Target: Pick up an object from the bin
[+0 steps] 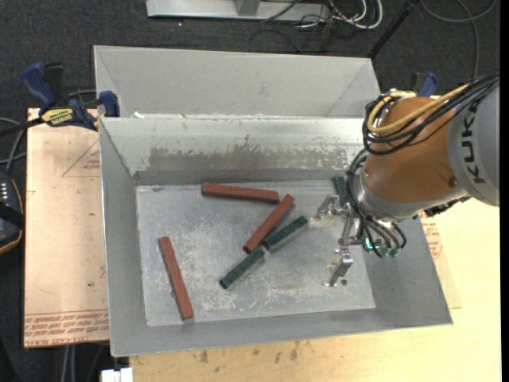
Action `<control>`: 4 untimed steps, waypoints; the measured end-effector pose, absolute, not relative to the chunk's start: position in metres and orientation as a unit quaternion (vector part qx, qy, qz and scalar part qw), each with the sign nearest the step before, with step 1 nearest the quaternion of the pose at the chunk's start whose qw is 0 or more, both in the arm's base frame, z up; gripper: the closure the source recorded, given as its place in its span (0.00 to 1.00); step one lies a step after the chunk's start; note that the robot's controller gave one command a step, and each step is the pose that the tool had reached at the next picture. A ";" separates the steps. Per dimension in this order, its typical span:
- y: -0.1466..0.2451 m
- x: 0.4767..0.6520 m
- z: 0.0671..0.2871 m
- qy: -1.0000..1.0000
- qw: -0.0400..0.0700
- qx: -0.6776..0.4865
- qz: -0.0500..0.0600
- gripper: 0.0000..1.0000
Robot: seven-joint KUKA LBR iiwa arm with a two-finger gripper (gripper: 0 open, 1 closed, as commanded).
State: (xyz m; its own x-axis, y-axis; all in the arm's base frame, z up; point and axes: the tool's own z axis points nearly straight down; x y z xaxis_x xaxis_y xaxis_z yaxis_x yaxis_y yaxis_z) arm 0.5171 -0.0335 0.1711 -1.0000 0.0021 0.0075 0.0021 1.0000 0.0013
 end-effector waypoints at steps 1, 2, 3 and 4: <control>-0.033 0.519 0.175 -1.000 0.000 0.000 0.000 0.00; -0.017 0.551 0.149 -1.000 -0.003 0.024 0.000 0.00; 0.002 0.572 0.095 -1.000 -0.003 -0.004 -0.001 0.00; 0.010 0.601 0.085 -0.987 -0.018 0.157 0.003 1.00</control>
Offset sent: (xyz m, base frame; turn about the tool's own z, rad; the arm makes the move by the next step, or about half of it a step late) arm 0.0554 0.0298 -0.0430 -0.0915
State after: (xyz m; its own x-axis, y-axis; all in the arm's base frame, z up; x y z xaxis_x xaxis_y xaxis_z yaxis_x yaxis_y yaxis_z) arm 0.6005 0.0098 0.0851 -0.9501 -0.3101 -0.0347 -0.3099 0.9507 -0.0108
